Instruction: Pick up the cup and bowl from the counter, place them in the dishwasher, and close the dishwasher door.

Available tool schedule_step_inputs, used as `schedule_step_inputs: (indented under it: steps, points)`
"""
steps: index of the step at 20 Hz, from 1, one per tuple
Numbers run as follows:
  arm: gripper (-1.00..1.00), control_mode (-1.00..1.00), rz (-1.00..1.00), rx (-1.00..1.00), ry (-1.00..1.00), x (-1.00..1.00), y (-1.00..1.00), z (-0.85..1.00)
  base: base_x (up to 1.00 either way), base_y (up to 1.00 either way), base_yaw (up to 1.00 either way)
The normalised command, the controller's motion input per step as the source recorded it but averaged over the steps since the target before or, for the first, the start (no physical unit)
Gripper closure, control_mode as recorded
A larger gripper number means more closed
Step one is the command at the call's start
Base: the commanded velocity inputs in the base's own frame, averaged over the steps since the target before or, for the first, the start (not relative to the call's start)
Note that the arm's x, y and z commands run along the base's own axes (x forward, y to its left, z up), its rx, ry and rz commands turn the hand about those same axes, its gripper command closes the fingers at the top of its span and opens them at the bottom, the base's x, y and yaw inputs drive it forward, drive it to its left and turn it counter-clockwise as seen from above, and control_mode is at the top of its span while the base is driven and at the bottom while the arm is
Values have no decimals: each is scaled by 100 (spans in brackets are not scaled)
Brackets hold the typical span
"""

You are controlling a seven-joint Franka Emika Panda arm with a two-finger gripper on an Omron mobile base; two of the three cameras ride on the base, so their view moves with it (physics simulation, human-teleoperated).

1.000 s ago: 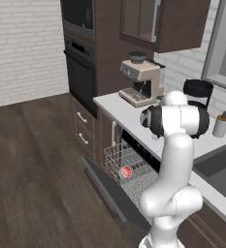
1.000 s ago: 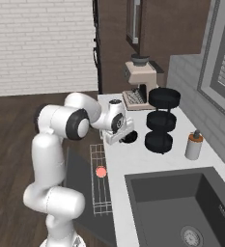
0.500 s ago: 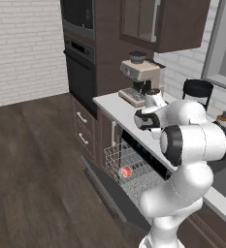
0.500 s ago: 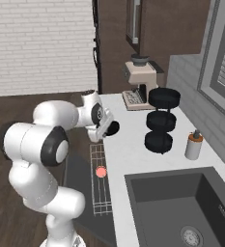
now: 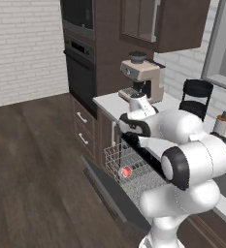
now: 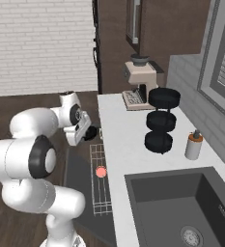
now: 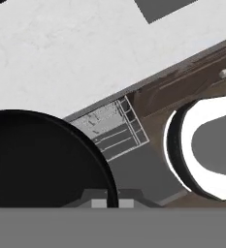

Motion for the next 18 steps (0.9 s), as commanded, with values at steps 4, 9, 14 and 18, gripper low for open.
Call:
schedule_step_inputs:
  steps: [4,9,14,18]
  points:
    - [100,-100,-1,3,2,-14,50,-82,0,0,0]
    - [100,-100,0,3,3,6,41,-100,0,0,0]
    - [100,-100,0,1,0,53,16,-90,0,0,0]
    - [100,-100,0,0,0,77,1,-74,0,0,0]
